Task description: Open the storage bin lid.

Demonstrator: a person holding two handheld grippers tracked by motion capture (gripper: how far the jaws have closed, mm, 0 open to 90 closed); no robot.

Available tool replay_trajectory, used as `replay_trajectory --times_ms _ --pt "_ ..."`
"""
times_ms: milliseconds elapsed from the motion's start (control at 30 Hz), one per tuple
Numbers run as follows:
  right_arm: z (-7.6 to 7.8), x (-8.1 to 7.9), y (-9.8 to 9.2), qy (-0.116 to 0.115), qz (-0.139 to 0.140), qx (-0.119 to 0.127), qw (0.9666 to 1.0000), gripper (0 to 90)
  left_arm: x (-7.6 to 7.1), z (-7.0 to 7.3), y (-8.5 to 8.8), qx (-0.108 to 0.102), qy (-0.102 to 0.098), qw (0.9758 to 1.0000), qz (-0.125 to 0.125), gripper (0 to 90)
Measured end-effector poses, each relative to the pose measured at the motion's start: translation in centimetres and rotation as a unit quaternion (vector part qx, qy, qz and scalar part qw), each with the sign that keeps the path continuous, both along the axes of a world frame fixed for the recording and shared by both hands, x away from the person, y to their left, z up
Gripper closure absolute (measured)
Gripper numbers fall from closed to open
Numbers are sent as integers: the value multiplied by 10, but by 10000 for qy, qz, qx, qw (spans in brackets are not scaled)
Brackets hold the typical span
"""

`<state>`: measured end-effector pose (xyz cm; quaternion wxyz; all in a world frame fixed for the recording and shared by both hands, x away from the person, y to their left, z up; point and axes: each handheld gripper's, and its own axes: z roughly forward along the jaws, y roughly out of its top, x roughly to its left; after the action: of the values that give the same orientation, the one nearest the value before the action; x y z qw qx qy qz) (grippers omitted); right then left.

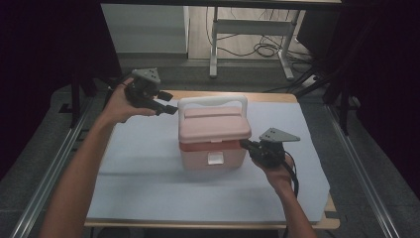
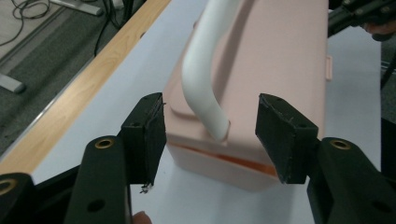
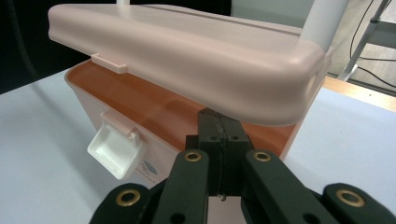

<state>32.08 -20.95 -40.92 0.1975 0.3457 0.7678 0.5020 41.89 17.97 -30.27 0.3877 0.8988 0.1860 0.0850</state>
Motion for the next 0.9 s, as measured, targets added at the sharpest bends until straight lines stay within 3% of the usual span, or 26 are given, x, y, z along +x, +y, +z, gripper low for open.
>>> replay_trajectory --times_ms 500,667,900 --pt "2 -1 0 9 -32 -27 10000 900 -43 -61 23 -297 165 9989 324 486" --pt "2 -1 0 19 -28 -14 10000 900 -52 -81 25 -242 145 9989 387 618" --pt "2 -1 0 1 -39 -4 10000 900 -67 -96 21 -280 92 9991 321 835"
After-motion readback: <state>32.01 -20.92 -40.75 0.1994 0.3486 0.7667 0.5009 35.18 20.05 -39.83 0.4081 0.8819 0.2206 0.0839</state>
